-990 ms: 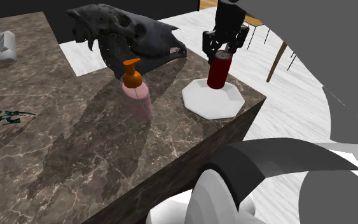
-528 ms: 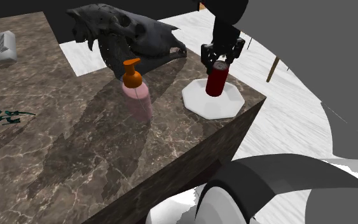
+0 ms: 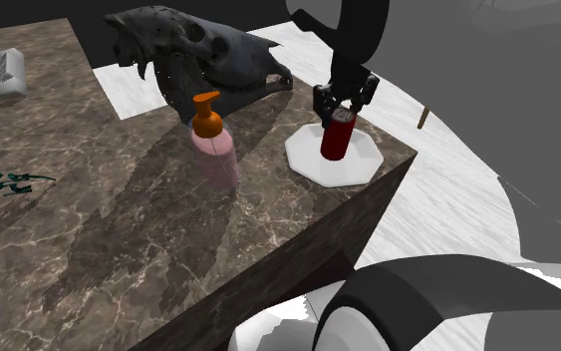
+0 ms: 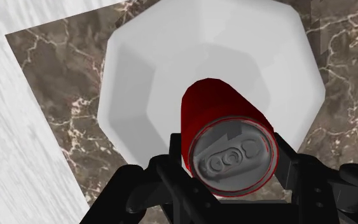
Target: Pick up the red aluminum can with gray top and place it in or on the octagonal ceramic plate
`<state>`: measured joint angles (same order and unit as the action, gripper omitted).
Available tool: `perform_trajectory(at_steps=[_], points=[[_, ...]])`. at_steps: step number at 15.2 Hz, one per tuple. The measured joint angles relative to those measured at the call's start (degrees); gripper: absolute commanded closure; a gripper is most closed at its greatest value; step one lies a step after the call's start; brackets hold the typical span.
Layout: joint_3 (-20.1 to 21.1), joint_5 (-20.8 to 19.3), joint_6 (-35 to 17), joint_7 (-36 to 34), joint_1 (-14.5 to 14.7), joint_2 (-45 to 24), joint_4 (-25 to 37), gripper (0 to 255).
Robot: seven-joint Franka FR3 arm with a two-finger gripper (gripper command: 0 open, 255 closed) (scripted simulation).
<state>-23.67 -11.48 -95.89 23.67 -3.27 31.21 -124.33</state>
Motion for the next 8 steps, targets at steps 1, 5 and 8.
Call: perform_trajectory(at_steps=[1, 5, 8], points=[[-0.01, -0.02, -0.06, 0.01, -0.02, 0.03, -0.08, 255], [-0.02, -0.04, -0.11, 0.01, -0.03, 0.07, -0.16, 0], [-0.02, -0.04, -0.11, 0.01, -0.03, 0.08, -0.16, 0]])
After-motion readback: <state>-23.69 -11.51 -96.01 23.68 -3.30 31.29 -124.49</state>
